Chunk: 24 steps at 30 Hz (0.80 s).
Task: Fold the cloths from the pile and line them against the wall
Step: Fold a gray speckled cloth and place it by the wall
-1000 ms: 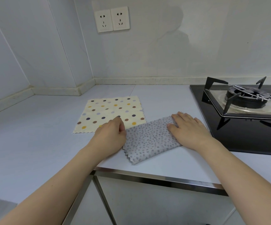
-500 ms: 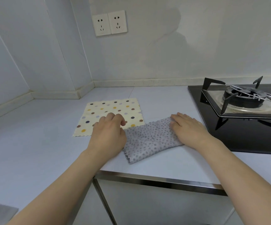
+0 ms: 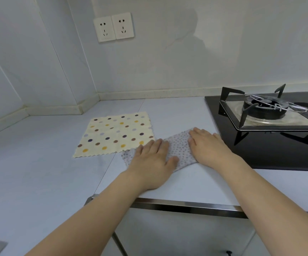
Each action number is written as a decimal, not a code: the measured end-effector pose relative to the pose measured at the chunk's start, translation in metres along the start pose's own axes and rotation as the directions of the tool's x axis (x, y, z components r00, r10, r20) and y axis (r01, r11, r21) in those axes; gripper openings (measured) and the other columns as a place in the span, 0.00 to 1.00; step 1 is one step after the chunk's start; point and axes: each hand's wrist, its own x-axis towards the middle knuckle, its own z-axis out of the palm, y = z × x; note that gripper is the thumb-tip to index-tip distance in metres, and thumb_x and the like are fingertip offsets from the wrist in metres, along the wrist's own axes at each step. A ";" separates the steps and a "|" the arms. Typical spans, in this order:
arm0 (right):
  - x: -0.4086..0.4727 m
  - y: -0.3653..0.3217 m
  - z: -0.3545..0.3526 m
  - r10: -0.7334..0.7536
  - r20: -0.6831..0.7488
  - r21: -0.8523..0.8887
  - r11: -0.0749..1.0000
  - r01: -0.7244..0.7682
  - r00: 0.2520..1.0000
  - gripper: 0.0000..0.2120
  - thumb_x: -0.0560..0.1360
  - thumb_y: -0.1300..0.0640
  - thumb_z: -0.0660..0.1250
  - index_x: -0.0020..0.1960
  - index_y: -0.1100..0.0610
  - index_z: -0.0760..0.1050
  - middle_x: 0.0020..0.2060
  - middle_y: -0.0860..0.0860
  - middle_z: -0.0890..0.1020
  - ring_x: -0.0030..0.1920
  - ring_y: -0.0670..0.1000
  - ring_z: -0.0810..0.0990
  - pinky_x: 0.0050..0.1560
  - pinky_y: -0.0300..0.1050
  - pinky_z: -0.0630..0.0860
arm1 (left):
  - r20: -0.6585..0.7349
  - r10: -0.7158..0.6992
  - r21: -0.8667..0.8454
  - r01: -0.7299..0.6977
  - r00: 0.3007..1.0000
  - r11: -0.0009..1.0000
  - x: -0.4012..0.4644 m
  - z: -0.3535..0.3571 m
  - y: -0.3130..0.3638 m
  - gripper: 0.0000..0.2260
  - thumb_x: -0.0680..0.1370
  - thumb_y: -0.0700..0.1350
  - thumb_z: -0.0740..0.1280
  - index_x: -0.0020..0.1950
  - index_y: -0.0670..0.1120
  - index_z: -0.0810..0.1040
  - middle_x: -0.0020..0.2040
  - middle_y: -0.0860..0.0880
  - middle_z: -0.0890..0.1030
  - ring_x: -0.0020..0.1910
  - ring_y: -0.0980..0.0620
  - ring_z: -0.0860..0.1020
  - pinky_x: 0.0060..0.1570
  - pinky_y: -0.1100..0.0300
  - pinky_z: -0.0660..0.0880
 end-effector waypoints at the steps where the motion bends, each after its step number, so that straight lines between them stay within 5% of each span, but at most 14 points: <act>1: 0.000 0.000 0.000 -0.004 0.001 -0.004 1.000 0.004 1.000 0.22 0.83 0.52 0.45 0.75 0.56 0.59 0.75 0.51 0.61 0.74 0.51 0.58 0.73 0.57 0.52 | 0.026 -0.011 -0.005 0.011 1.000 1.000 -0.005 -0.002 -0.010 0.29 0.81 0.62 0.44 0.80 0.52 0.47 0.80 0.51 0.47 0.78 0.51 0.45 0.76 0.46 0.43; 5: 0.004 0.002 0.003 -0.005 -0.060 0.035 0.999 0.007 0.998 0.20 0.83 0.53 0.48 0.71 0.57 0.67 0.71 0.52 0.68 0.71 0.52 0.63 0.71 0.55 0.57 | -0.010 -0.040 -0.010 0.040 0.999 0.999 -0.041 -0.010 -0.049 0.33 0.77 0.66 0.38 0.79 0.53 0.50 0.79 0.52 0.51 0.77 0.52 0.48 0.76 0.52 0.47; 9: 0.003 0.001 0.003 -0.107 -0.323 0.021 0.993 0.120 0.940 0.14 0.78 0.57 0.59 0.58 0.60 0.78 0.61 0.56 0.77 0.63 0.59 0.73 0.64 0.53 0.68 | -0.183 -0.052 -0.164 0.021 0.982 0.986 -0.050 -0.021 -0.057 0.19 0.83 0.47 0.52 0.74 0.51 0.66 0.72 0.53 0.66 0.69 0.51 0.62 0.66 0.64 0.55; 12: -0.024 -0.026 -0.006 -0.252 -0.429 0.027 0.956 0.291 0.868 0.11 0.76 0.59 0.62 0.55 0.58 0.78 0.56 0.53 0.77 0.57 0.56 0.74 0.59 0.51 0.70 | -0.235 -0.044 -0.174 0.002 0.971 0.985 -0.042 -0.029 -0.064 0.20 0.80 0.37 0.54 0.68 0.50 0.74 0.64 0.51 0.72 0.62 0.49 0.67 0.64 0.61 0.61; 15: -0.070 -0.063 -0.004 -0.386 -0.300 0.118 0.893 0.435 0.872 0.15 0.77 0.45 0.56 0.53 0.52 0.76 0.49 0.45 0.75 0.50 0.47 0.71 0.53 0.45 0.69 | -0.182 -0.037 -0.318 -0.023 0.983 0.948 -0.042 -0.037 -0.070 0.22 0.76 0.31 0.53 0.58 0.50 0.79 0.54 0.55 0.74 0.56 0.54 0.70 0.58 0.66 0.67; 17: -0.091 -0.075 0.003 -0.447 -0.186 0.077 0.881 0.466 0.875 0.22 0.74 0.34 0.53 0.53 0.48 0.75 0.49 0.42 0.74 0.51 0.45 0.69 0.54 0.42 0.67 | -0.127 -0.048 -0.423 -0.010 0.991 0.906 -0.045 -0.044 -0.070 0.22 0.74 0.29 0.53 0.52 0.51 0.79 0.50 0.58 0.74 0.51 0.60 0.72 0.47 0.77 0.65; 19: -0.101 -0.077 0.008 -0.448 -0.160 0.024 0.889 0.457 0.880 0.29 0.69 0.26 0.53 0.53 0.47 0.75 0.49 0.40 0.73 0.51 0.45 0.70 0.55 0.42 0.68 | -0.071 -0.068 -0.477 0.026 0.995 0.879 -0.048 -0.051 -0.068 0.22 0.72 0.28 0.54 0.49 0.50 0.80 0.46 0.59 0.76 0.44 0.64 0.72 0.39 0.78 0.65; 22: -0.107 -0.074 0.012 -0.479 -0.194 -0.077 0.877 0.474 0.856 0.32 0.65 0.23 0.55 0.52 0.48 0.74 0.48 0.41 0.74 0.48 0.45 0.71 0.52 0.41 0.70 | 0.032 -0.045 -0.501 0.055 0.998 0.864 -0.051 -0.060 -0.068 0.21 0.71 0.27 0.55 0.47 0.48 0.81 0.37 0.57 0.75 0.34 0.65 0.72 0.32 0.75 0.66; 24: -0.109 -0.074 0.012 -0.503 -0.238 -0.094 0.864 0.495 0.831 0.26 0.68 0.27 0.57 0.47 0.48 0.73 0.44 0.42 0.74 0.45 0.46 0.71 0.47 0.40 0.71 | 0.136 0.011 -0.539 0.064 0.991 0.840 -0.056 -0.067 -0.068 0.18 0.71 0.29 0.58 0.48 0.47 0.81 0.41 0.54 0.77 0.32 0.67 0.72 0.32 0.76 0.66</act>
